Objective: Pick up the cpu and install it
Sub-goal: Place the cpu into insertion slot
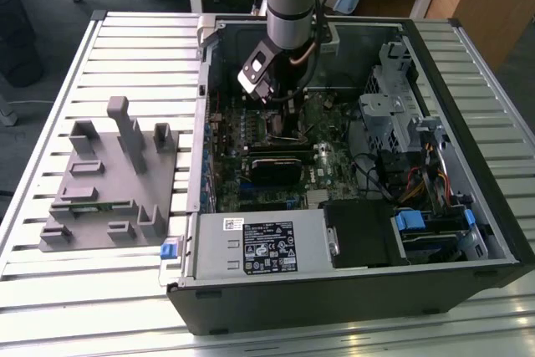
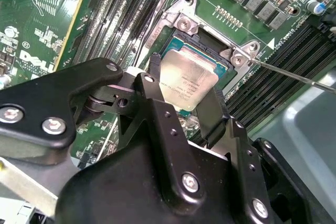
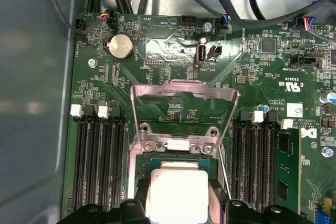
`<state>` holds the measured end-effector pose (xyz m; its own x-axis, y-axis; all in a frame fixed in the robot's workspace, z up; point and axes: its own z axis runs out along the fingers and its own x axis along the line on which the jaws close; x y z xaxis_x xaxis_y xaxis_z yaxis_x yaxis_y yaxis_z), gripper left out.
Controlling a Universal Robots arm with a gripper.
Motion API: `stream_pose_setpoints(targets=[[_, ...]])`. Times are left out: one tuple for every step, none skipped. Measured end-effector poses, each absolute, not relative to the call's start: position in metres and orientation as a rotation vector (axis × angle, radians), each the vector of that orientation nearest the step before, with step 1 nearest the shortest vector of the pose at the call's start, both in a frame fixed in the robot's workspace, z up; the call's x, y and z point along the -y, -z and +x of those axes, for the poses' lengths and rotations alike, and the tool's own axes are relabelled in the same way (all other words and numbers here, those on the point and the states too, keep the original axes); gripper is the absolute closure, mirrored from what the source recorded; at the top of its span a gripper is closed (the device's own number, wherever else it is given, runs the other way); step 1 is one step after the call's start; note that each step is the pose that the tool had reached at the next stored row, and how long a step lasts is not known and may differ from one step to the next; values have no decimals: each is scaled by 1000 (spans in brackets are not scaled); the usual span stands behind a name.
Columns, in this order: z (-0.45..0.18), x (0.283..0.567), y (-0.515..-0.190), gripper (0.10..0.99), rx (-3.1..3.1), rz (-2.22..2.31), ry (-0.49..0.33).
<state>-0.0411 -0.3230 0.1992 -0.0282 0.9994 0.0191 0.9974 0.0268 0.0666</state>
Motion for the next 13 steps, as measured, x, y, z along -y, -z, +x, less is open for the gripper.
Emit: stream_pose_setpoints(targets=[[-41, 323, -199, 561, -2227, 2167, -95], [-41, 323, -198, 561, -2227, 2167, -95], [-41, 323, -198, 561, -2227, 2167, -95], [-41, 323, -197, 561, -2227, 2167, -95], [-41, 322, -197, 561, -2227, 2167, -95], [-41, 322, -197, 561, -2227, 2167, -94], [-41, 322, -197, 561, -2227, 2167, -94], [-41, 322, -197, 561, -2227, 2167, -94], [-41, 322, -197, 561, -2227, 2167, -95], [-41, 322, -197, 561, -2227, 2167, -95], [-41, 322, -197, 561, -2227, 2167, -95], [-41, 322, -197, 561, -2227, 2167, -95], [-41, 322, -197, 561, -2227, 2167, -95]])
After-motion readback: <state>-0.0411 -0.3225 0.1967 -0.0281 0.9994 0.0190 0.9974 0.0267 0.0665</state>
